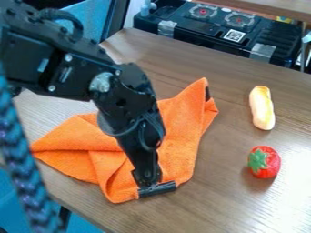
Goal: Unfold the cloth from bottom right to top left
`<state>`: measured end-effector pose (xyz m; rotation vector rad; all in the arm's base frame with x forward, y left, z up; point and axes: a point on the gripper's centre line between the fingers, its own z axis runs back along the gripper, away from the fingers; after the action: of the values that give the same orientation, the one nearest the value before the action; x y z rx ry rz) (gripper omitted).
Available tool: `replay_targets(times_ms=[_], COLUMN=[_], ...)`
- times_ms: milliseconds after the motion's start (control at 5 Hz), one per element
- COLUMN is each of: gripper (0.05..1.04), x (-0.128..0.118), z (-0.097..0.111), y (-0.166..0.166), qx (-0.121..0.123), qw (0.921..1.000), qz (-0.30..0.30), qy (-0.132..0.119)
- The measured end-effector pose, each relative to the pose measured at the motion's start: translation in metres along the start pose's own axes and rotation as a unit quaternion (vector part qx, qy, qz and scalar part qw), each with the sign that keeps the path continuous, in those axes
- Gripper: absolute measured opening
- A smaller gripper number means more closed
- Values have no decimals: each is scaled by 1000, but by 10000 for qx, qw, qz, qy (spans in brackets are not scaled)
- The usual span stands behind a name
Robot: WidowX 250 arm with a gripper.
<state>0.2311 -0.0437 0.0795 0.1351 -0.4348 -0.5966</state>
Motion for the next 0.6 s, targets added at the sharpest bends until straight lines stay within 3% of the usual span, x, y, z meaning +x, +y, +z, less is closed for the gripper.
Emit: replay_targets(times_ms=[400, 600], gripper=[951, 659], x=[-6, -11], z=[-18, -25], y=[-14, -15], qx=[40, 62], qw=[9993, 9987], qz=[-164, -104], qy=[328, 498])
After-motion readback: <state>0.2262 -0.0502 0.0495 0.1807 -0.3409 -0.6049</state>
